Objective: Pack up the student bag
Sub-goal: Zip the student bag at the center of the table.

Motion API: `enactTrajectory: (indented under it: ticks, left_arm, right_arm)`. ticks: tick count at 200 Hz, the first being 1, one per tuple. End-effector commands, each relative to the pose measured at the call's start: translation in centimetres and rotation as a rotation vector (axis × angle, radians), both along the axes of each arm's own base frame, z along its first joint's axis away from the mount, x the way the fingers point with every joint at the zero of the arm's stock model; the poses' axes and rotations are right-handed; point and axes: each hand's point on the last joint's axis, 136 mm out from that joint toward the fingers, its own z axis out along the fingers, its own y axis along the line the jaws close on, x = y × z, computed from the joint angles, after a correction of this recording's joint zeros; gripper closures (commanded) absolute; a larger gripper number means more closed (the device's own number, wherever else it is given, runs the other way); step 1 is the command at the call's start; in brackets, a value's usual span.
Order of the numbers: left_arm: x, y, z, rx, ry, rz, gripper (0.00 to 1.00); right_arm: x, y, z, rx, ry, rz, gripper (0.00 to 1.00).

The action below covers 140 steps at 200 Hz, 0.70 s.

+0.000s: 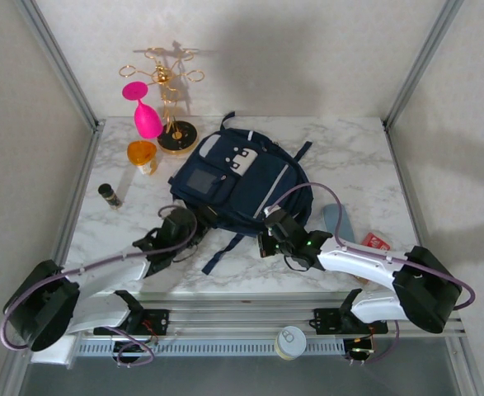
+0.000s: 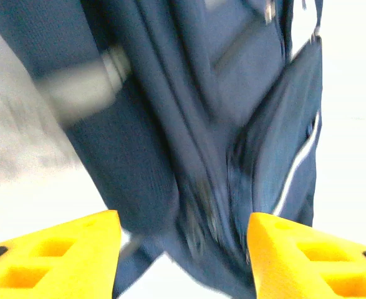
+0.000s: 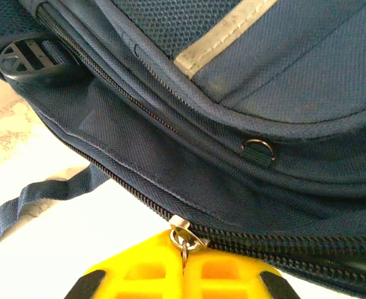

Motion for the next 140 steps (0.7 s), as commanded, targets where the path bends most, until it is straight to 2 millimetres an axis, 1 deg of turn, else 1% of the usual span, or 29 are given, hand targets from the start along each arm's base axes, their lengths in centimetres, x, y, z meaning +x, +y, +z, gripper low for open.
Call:
enactTrajectory:
  ticks: [1,14,22,38,56,71,81,94,105,122,131,140]
  left_arm:
    - [-1.3,-1.4,0.0,-0.147,0.017,0.061,0.37]
    - [-1.8,-3.5,0.2,-0.195,0.027,0.044,0.33]
    - [-2.1,-5.2,0.6,-0.231,0.033,0.029,0.32]
    - [-2.2,-8.2,0.9,-0.291,0.057,0.017,0.30]
    - [-1.4,-9.6,-0.3,-0.320,0.086,0.059,0.30]
    - [-0.4,-10.8,-0.7,-0.354,0.090,0.082,0.34]
    - [0.1,-11.0,-1.5,-0.339,0.115,0.115,0.37]
    - [0.8,-11.0,-1.8,-0.321,0.100,0.153,0.42]
    - [1.3,-11.2,-2.6,-0.286,0.111,0.171,0.45]
    - [1.6,-10.9,-3.7,-0.284,0.135,0.205,0.58]
    - [1.9,-10.6,-3.5,-0.290,0.108,0.223,0.65]
    - [2.1,-10.2,-3.6,-0.254,0.098,0.238,0.71]
  right_arm:
    - [-0.4,1.0,0.5,0.027,0.019,0.016,1.00]
    - [-0.6,0.9,0.5,0.033,0.017,0.023,1.00]
    - [-0.6,0.8,0.5,0.035,0.013,0.022,1.00]
    - [-0.5,0.7,0.4,0.027,0.011,0.019,1.00]
    - [-0.6,0.8,0.5,0.036,0.004,0.027,1.00]
    - [-0.6,0.8,0.3,0.037,0.003,0.033,1.00]
    - [-0.7,0.9,0.1,0.035,0.007,0.040,1.00]
    - [-0.7,0.7,-0.1,0.028,0.007,0.038,1.00]
    - [-0.7,0.6,-0.2,0.026,0.002,0.033,1.00]
    - [-0.6,0.3,-0.4,0.010,-0.003,0.020,1.00]
    - [-0.4,0.2,-0.4,-0.002,-0.002,0.011,1.00]
    - [-0.3,0.0,-0.6,-0.018,0.001,0.006,1.00]
